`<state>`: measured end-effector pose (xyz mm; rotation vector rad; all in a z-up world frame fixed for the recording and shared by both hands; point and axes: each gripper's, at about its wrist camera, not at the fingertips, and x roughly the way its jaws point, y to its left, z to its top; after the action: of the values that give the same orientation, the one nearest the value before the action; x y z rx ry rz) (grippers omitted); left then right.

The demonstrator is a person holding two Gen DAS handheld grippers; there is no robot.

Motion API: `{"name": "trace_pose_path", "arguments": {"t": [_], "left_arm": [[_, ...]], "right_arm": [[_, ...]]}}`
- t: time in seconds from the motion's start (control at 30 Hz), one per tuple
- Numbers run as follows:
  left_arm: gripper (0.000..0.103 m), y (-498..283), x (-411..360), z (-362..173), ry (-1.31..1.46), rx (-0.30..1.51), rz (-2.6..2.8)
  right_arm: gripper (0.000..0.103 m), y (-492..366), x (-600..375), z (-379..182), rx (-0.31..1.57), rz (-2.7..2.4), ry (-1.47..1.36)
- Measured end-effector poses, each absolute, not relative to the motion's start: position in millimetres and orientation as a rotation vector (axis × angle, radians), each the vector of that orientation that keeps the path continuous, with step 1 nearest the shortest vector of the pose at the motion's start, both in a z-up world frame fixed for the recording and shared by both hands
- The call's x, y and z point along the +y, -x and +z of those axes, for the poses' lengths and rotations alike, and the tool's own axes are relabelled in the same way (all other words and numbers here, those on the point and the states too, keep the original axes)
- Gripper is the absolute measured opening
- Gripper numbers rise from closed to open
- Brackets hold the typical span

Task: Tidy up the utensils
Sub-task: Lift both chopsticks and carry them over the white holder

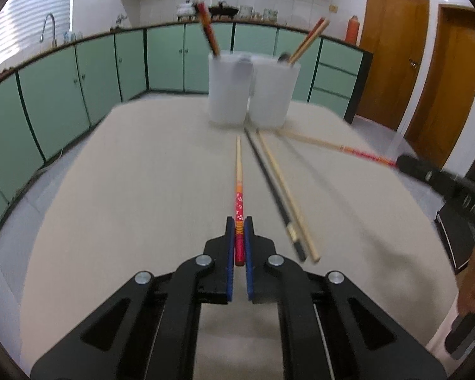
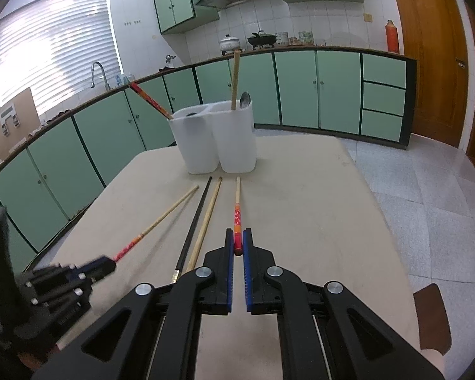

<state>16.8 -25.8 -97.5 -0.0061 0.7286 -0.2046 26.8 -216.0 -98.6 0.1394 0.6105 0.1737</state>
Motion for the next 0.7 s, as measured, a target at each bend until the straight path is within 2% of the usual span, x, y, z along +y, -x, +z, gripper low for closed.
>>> {"name": "trace_pose_path", "arguments": {"t": [0.43, 0.7], "left_arm": [[0.005, -16, -26, -14, 0.028, 0.547, -0.244], [0.005, -23, -28, 11, 0.038, 0.487, -0.259]], "right_arm": [[0.006, -27, -223, -58, 0.519, 0.179, -0.125], [0.006, -36, -223, -34, 0.491, 0.218, -0.127]]}}
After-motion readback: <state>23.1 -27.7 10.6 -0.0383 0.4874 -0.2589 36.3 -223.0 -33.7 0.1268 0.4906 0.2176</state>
